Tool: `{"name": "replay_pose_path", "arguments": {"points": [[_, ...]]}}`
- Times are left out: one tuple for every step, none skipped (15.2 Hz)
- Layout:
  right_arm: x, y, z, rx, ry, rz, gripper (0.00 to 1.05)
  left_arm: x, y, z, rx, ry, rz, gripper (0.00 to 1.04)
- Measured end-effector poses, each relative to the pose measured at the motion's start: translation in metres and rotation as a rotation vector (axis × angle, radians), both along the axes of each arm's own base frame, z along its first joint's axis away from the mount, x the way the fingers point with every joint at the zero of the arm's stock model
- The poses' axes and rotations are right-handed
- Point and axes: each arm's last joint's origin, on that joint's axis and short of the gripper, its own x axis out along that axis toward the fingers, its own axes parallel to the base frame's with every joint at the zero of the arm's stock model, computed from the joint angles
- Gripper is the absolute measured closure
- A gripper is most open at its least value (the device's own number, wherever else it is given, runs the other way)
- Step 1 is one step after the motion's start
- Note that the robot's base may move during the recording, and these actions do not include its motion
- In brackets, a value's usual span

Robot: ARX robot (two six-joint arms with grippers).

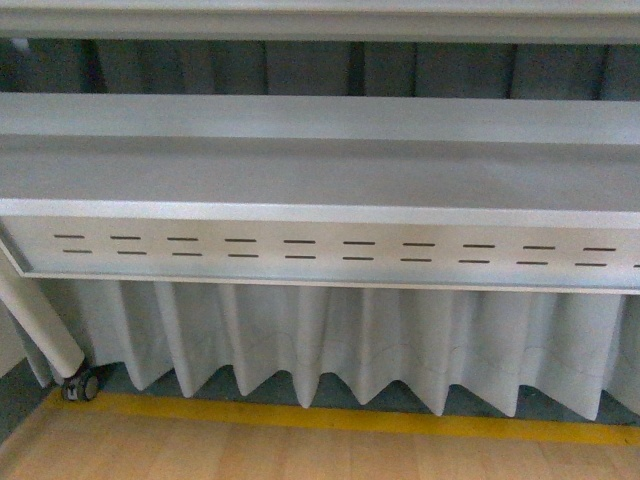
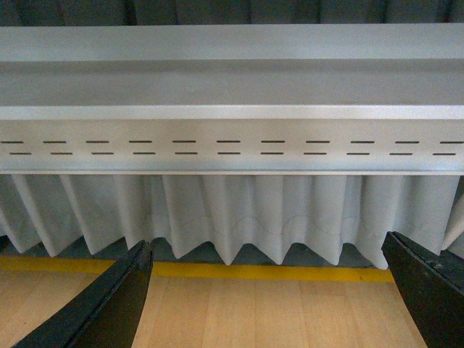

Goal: Wind up and store yellow beetle toy

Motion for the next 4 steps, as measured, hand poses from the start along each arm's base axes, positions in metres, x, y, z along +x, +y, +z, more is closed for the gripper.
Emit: {"name": "replay_pose_path", "arguments": {"points": [[0.0, 0.0, 0.0, 0.0, 0.0, 0.0, 0.06, 0.0, 0.0, 0.0, 0.0, 0.0, 0.0, 0.07], [0.0, 0.0, 0.0, 0.0, 0.0, 0.0, 0.06, 0.0, 0.0, 0.0, 0.0, 0.0, 0.0, 0.07], [0.0, 0.0, 0.0, 0.0, 0.0, 0.0, 0.06, 0.0, 0.0, 0.0, 0.0, 0.0, 0.0, 0.07], [0.0, 0.0, 0.0, 0.0, 0.0, 0.0, 0.06, 0.0, 0.0, 0.0, 0.0, 0.0, 0.0, 0.07]]}}
